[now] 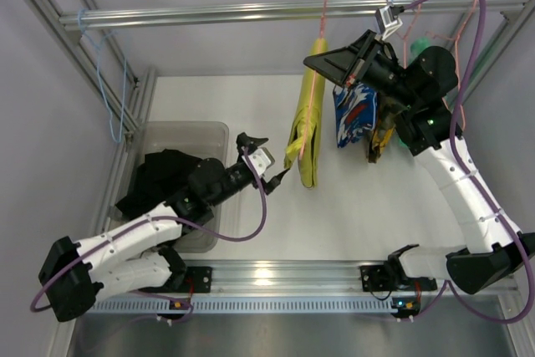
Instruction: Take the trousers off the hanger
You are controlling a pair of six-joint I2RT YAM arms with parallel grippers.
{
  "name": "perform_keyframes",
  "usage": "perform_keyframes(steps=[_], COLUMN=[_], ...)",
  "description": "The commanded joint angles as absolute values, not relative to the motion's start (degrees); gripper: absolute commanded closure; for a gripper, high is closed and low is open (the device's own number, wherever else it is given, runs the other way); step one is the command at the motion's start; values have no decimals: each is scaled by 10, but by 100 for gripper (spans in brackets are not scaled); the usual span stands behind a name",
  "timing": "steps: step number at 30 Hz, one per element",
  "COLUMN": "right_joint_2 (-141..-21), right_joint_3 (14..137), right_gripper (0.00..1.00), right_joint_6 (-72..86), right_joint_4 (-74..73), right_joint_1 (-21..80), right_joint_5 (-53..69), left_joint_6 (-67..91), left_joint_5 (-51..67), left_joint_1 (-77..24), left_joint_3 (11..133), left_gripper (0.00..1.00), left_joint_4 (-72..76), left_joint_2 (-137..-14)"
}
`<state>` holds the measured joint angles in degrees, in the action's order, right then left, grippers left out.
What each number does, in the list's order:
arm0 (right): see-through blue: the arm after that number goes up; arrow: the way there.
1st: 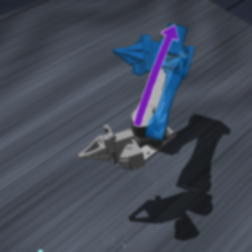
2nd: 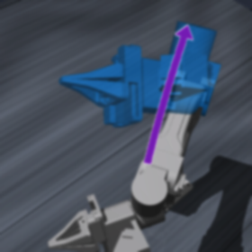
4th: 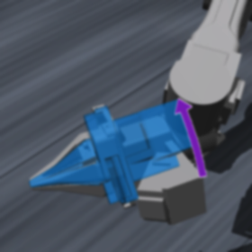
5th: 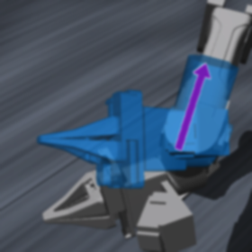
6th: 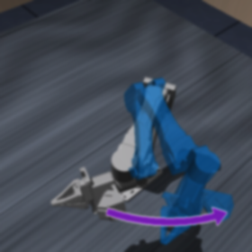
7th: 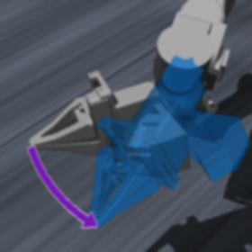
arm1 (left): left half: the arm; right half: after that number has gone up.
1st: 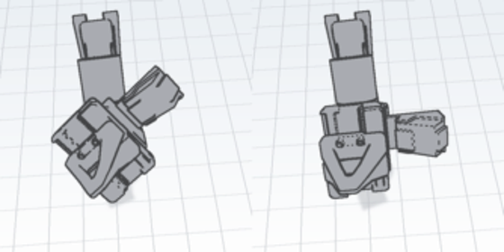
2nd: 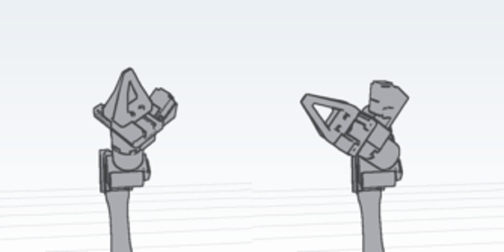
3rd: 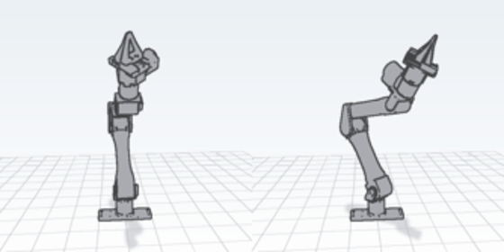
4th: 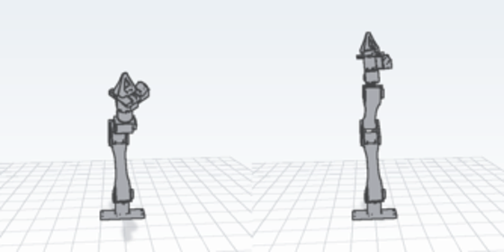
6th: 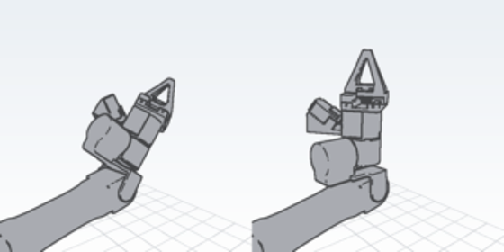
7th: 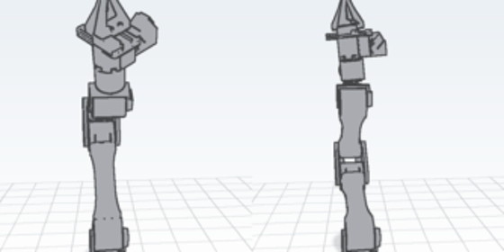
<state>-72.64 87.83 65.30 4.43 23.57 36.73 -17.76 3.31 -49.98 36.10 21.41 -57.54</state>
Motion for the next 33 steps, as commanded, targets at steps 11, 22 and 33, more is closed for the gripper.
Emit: perform_keyframes(steps=[11, 22, 33], right_joint_2=[-703, -704, -694], right_joint_3=[922, 918, 902], right_gripper=[100, 100, 100], right_joint_6=[621, 623, 619], right_joint_4=[169, 172, 167], right_joint_1=[234, 234, 234], right_joint_5=[351, 352, 355], left_joint_6=[-105, -124, -163], left_joint_5=[-3, -22, -136], left_joint_1=[-505, -542, -584], left_joint_3=[431, 403, 447], left_gripper=[1, 1, 1], left_joint_4=[307, 277, 314], left_joint_2=[-606, -581, -639])
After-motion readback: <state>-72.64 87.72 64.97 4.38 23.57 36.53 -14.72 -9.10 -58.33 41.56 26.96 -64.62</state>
